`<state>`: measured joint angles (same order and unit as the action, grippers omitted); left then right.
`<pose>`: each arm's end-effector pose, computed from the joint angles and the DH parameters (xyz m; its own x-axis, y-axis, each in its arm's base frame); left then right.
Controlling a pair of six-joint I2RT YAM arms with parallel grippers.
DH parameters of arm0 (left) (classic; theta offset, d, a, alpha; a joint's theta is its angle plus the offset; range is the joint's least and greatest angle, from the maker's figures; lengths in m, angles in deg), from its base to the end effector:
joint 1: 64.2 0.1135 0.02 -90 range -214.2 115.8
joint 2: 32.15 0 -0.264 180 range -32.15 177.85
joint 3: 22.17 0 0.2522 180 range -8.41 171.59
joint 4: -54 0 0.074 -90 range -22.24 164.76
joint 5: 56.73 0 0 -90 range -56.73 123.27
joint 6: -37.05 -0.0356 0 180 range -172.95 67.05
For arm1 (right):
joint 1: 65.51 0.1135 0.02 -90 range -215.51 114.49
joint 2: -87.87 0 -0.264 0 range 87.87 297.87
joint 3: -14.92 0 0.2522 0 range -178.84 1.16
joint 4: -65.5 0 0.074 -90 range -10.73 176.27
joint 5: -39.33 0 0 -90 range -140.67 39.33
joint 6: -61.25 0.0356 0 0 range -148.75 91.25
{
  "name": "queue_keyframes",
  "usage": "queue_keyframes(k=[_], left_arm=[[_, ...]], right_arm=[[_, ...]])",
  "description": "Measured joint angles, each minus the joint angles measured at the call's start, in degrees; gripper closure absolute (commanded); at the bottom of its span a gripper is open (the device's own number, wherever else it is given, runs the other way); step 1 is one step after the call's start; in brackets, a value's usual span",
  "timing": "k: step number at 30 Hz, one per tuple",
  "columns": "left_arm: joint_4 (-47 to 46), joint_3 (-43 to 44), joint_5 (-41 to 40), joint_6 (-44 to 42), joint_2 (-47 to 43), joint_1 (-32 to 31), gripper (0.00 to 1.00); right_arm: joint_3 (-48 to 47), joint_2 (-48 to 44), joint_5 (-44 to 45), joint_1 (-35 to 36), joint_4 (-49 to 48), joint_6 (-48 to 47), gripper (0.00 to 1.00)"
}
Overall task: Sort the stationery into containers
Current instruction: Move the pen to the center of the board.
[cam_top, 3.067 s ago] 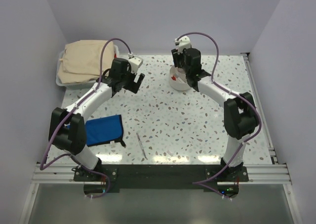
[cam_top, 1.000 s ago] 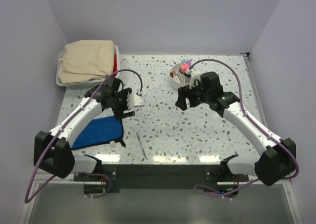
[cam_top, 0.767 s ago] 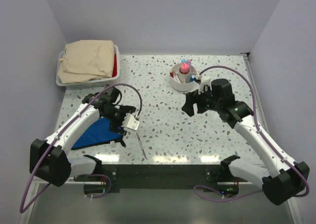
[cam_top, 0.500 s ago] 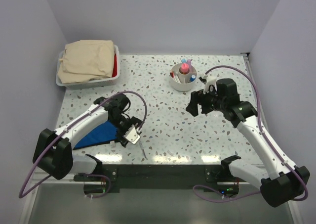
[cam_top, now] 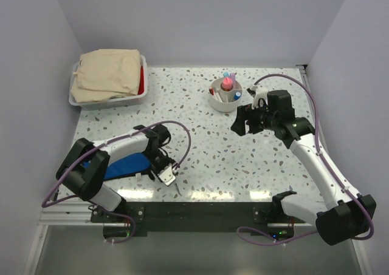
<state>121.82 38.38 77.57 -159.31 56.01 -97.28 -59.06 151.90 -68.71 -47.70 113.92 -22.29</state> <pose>0.1755 -0.1440 0.1614 0.5566 0.4570 -0.6938 0.7059 -0.7004 0.1050 0.2225 0.0831 0.3273 -0.6472 -0.0956 -0.7563 -0.4517 0.8472 0.2795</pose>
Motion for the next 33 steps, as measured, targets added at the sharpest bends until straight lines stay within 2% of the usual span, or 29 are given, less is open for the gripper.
queue_keyframes(k=[6, 12, 18, 22, 24, 28, 31, 33], left_arm=[[-6.34, -1.9, -1.14, 4.42, 0.39, -4.09, 0.61], [-5.46, 0.72, -3.87, 8.02, 4.57, -5.73, 0.68], [-5.18, 1.44, -5.35, 11.43, 5.16, -6.12, 0.83], [-5.31, 6.67, -4.46, 18.71, 9.81, -6.43, 0.88], [-6.95, 11.63, -3.45, 25.27, 13.99, -6.45, 0.9], [-11.85, 20.04, -2.78, 35.12, 20.31, -6.45, 0.92], [-17.11, 24.41, -3.06, 41.57, 23.65, -6.43, 0.87], [-19.15, 27.06, -2.82, 45.55, 25.77, -6.43, 0.79]], right_arm=[[0.0, 0.48, -0.94, -0.24, -0.79, 0.0, 0.25], [0.0, 0.5, -1.55, -0.24, -1.36, 0.28, 0.26], [0.0, 0.5, -1.84, -0.24, -1.73, 0.39, 0.28], [0.0, 0.5, -1.55, -0.24, -1.7, -0.07, 0.27], [0.0, 0.5, -0.9, -0.24, -1.68, -0.55, 0.27], [0.0, 0.5, -0.52, -0.24, -1.49, -3.8, 0.28], [0.02, 0.5, -1.42, -0.24, -0.85, -9.16, 0.27], [0.39, 0.44, -2.78, -0.24, -0.11, -13.68, 0.26]])
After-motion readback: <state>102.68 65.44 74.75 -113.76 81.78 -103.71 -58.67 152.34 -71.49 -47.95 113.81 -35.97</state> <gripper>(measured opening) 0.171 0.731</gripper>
